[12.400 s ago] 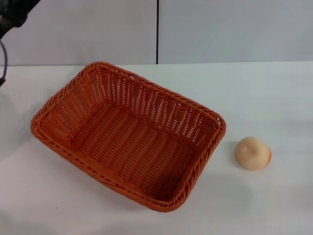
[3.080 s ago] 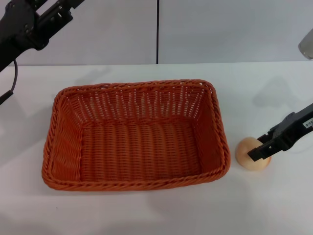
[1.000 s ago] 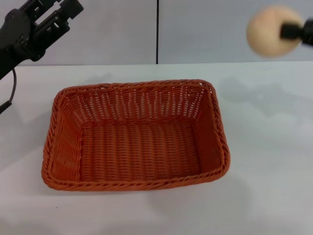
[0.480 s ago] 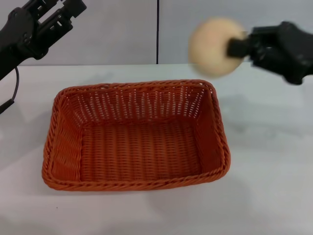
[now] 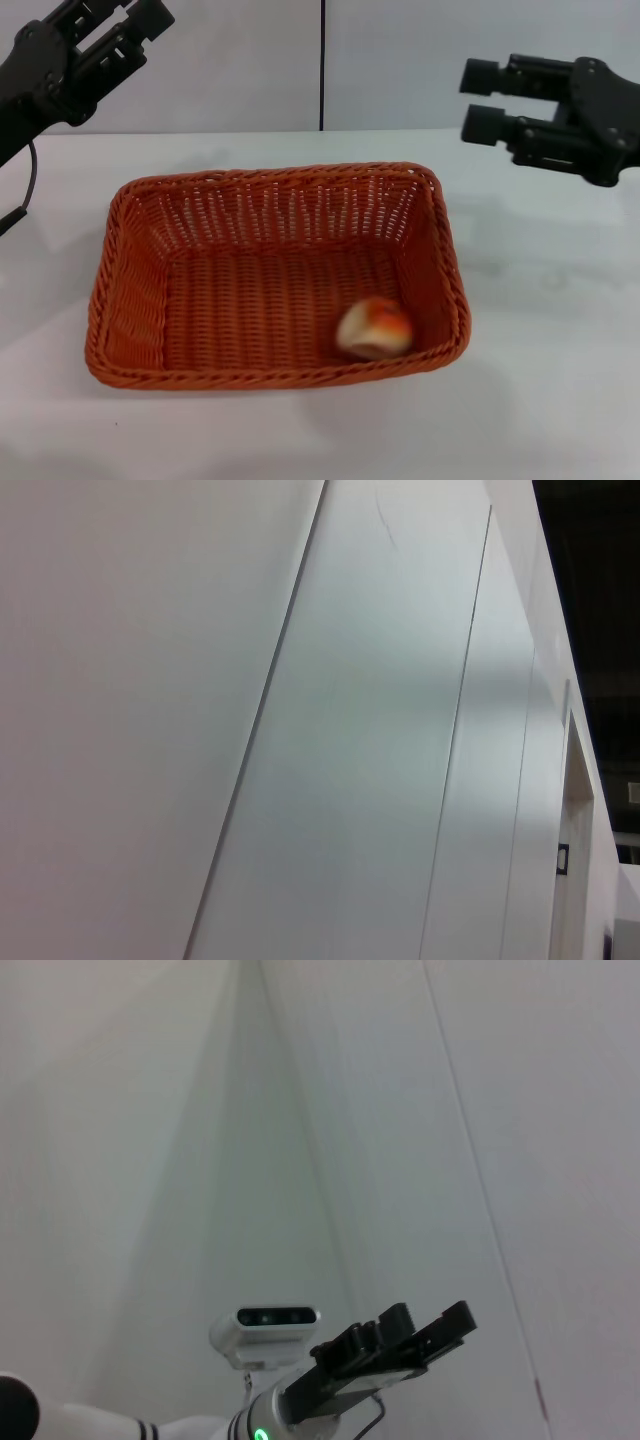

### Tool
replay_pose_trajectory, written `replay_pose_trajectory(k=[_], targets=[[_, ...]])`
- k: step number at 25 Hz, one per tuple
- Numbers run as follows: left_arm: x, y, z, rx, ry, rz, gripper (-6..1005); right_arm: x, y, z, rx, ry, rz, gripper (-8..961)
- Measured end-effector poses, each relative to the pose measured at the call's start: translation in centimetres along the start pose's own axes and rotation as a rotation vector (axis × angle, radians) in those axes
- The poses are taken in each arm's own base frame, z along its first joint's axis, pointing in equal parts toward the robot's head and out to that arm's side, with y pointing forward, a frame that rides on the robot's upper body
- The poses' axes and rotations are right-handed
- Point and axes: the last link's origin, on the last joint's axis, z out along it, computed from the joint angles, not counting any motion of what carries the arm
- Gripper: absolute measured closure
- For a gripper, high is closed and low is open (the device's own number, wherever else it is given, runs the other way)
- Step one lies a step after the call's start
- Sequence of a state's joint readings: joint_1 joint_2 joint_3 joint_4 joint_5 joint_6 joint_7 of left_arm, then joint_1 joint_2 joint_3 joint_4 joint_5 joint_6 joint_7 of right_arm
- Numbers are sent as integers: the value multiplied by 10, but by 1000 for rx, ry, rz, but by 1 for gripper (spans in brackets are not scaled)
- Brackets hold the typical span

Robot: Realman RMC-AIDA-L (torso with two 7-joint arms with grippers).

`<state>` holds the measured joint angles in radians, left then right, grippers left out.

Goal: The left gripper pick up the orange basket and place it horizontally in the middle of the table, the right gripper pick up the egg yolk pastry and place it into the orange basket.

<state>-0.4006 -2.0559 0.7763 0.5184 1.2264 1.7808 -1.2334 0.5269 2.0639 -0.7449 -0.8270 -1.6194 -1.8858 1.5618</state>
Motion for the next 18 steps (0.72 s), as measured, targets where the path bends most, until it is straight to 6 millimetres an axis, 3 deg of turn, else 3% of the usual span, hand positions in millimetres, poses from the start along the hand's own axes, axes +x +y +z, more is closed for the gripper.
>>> replay_pose_trajectory(k=[5,10,12,16,17,18], targets=[[0,0,0,0,0,-1,337,-2,2,-16,54,-64,-31,303],[1,0,-1,9,10,12,338,4,12,-46,164,-189,-150,303],[1,-1,-4,32,31,26,338,19,19,-70,295,-288,-235,303],[-1,-3,-8,68,62,42,338,38,26,-93,462,-387,-311,303],[-3,-5,-22,182,161,144,338,49,29,-108,587,-434,-363,303],[-3,-5,-22,182,161,144,338,49,29,-108,587,-434,-363,303]])
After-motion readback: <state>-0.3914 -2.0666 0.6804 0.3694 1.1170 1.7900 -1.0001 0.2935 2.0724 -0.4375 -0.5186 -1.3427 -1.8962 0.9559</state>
